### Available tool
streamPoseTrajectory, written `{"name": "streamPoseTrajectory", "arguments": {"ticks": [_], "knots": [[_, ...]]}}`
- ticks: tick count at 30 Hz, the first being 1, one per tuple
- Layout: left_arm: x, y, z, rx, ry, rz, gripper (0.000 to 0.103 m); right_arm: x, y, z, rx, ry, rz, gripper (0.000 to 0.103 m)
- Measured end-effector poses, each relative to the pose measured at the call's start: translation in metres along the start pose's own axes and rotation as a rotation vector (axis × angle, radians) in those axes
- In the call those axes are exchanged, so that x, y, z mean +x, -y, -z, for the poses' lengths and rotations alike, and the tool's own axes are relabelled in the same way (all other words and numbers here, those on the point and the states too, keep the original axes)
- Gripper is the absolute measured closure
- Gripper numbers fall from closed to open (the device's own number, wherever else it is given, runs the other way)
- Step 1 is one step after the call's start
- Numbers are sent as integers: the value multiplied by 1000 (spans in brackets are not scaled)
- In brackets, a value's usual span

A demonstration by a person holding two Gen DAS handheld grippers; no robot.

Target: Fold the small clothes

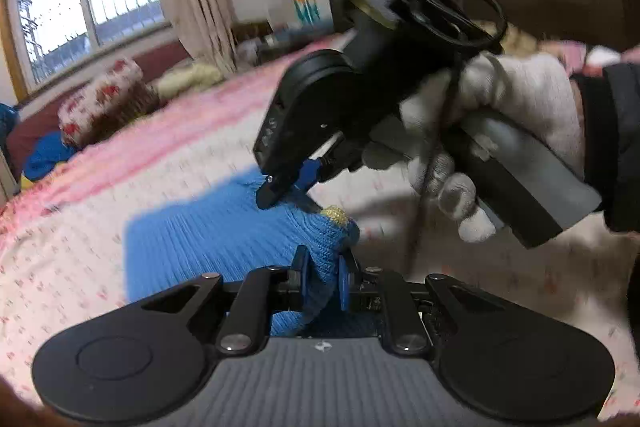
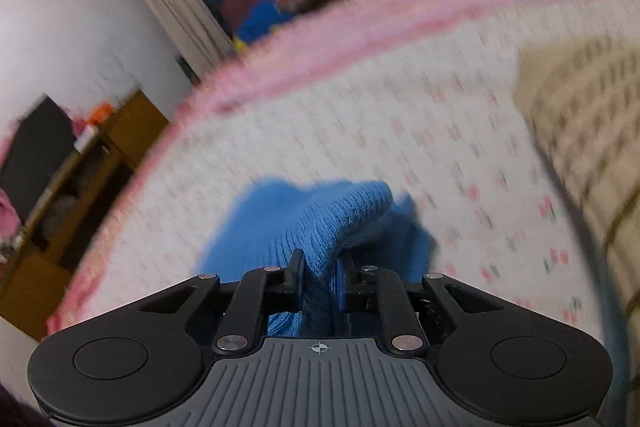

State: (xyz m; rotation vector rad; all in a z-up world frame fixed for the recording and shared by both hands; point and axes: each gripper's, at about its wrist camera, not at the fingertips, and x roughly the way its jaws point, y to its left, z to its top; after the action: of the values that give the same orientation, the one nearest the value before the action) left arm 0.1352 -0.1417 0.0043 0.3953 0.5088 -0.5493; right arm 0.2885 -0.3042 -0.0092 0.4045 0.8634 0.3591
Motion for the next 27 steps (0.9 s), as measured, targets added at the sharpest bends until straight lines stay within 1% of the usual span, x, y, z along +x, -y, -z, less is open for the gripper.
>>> {"name": "streamPoseTrajectory", "arguments": {"ticks": [1, 2, 4, 7, 10, 13, 14, 16, 17, 19, 21, 23, 24, 26, 27], "knots": [[3, 3, 4, 10, -22, 7, 81, 3, 3, 4, 13, -2, -4, 86], [4, 5, 6, 17, -31, 9, 81, 2, 6, 5, 40, 5, -25, 84], [0, 6, 9, 25, -37, 14, 80, -3, 10, 3, 72, 11, -53, 84], [-9, -1, 10, 20, -34, 22, 80, -14, 8, 6, 43, 21, -43, 83], [-17, -1, 12, 6, -33, 38, 80, -20, 2, 7, 36, 34, -42, 79], [-25, -1, 12, -5, -28, 59, 80, -28, -4, 6, 21, 78, 15, 79], [-33, 4, 14, -6, -25, 59, 79, -31, -7, 6, 5, 93, 44, 79], [-41, -2, 15, -24, -21, 61, 79, -35, -15, 5, -48, 124, 109, 79], [-46, -6, 16, -47, -21, 62, 79, -38, -19, 5, -71, 140, 121, 79], [-49, -20, 12, -101, -17, 58, 79, -41, -25, 3, -94, 155, 87, 79], [-52, -30, 10, -142, -4, 32, 79, -36, -33, 0, -115, 151, 54, 79], [-51, -45, 5, -179, 11, -1, 78, -25, -40, -3, -148, 128, 59, 79], [-50, -54, 3, -203, 17, -21, 78, -19, -40, -4, -161, 114, 64, 79], [-47, -69, 2, -252, 27, -41, 77, -5, -37, -3, -165, 67, 110, 80], [-43, -75, 2, -273, 26, -46, 74, 0, -33, 0, -159, 41, 130, 82]]}}
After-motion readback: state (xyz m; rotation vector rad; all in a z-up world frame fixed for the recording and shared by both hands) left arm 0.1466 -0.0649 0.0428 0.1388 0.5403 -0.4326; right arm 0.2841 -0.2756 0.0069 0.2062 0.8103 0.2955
